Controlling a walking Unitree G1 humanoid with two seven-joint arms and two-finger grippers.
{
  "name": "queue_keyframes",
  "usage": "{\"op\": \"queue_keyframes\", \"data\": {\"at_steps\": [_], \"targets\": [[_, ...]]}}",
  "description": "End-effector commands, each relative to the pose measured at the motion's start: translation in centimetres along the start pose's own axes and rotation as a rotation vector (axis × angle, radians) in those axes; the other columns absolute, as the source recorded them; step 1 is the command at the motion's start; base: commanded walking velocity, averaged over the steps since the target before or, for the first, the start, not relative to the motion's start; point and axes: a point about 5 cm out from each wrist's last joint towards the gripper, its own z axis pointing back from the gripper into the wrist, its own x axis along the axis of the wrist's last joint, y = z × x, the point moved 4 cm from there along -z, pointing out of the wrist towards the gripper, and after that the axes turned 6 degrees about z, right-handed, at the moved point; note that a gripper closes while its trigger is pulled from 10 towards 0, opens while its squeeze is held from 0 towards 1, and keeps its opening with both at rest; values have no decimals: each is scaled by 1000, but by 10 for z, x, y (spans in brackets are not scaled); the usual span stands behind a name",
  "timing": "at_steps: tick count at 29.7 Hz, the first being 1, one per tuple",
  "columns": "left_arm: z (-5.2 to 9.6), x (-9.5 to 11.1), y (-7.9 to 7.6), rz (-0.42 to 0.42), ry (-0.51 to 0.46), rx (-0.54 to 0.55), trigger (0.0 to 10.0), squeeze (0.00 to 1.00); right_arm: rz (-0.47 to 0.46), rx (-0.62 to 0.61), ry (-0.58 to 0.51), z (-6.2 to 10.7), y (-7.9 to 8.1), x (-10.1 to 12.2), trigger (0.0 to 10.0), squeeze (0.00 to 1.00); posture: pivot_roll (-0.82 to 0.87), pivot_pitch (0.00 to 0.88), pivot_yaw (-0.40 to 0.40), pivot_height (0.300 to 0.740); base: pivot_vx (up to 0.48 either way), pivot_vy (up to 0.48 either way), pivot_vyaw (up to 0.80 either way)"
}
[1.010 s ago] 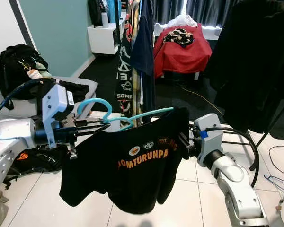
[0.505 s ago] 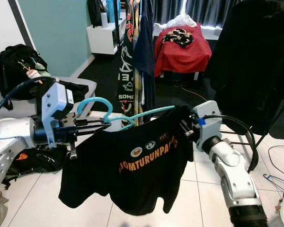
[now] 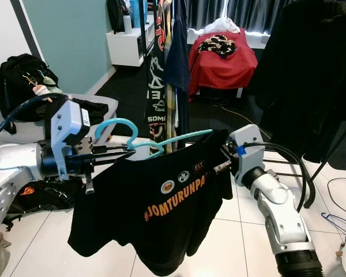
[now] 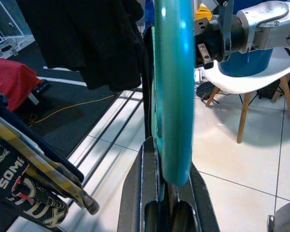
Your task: Hang hanger
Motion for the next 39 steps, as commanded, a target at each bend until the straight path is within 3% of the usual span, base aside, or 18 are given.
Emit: {"op": "queue_keyframes", "data": {"at_steps": [1,2,5,8,10,15,16,17,19,22,27,30,33,35,36,37,38,39], "targets": [[5,-3,-2,-31,37,-14,10000,0,21,-55,-38,4,-15,11,0,0,-35,181,0,740,0,0,0],[8,-16,-5,-21,84,-30,10000,0,37,-98,-70,5,-27,22,0,0,-34,184,0,740,0,0,0],[12,-30,-9,-19,138,-51,10000,0,51,-134,-102,7,-38,33,0,0,-36,186,2,740,0,0,0],[25,-69,-25,-10,279,-111,10000,0,76,-239,-187,18,-73,63,0,0,-39,188,4,740,0,0,0],[28,-77,-30,-7,305,-131,10000,0,73,-263,-205,22,-80,69,0,0,-41,189,4,740,0,0,0],[28,-77,-27,11,293,-106,10000,0,91,-274,-179,26,-87,66,0,0,-51,191,3,740,0,0,0],[28,-69,-15,56,240,-37,10000,0,92,-288,-127,32,-94,52,0,0,-52,196,-2,740,0,0,0],[28,-69,-15,56,240,-37,10000,0,92,-288,-127,32,-94,52,0,0,-52,196,-2,740,0,0,0],[29,-42,13,190,63,118,10000,0,70,-316,-13,48,-101,19,0,0,-52,197,-2,740,0,0,0],[31,-26,27,262,-49,178,10000,0,69,-316,27,51,-97,6,0,0,-51,196,-3,740,0,0,0],[35,-16,33,299,-107,183,10000,0,59,-330,48,52,-97,-3,0,0,-51,197,-3,740,0,0,0],[37,-16,23,296,-90,117,10000,0,57,-357,72,52,-102,-9,0,0,-45,195,-2,740,0,0,0],[30,-4,19,358,-171,94,10000,0,53,-294,69,44,-86,-10,0,0,-45,194,-1,740,0,0,0],[18,14,16,415,-288,68,10000,0,35,-189,49,31,-56,-7,0,0,-48,193,-4,740,0,0,0],[18,14,16,415,-288,68,10000,0,35,-189,49,31,-56,-7,0,0,-48,193,-4,740,0,0,0],[12,21,17,469,-351,77,10000,0,29,-129,35,24,-37,-6,0,0,-50,194,-2,740,0,0,0],[12,21,17,469,-351,77,10000,0,29,-129,35,24,-37,-6,0,0,-50,194,-2,740,0,0,0],[2,28,20,543,-432,112,10000,0,-12,-71,12,12,-12,-3,0,0,-57,190,-1,740,0,0,0]]}}
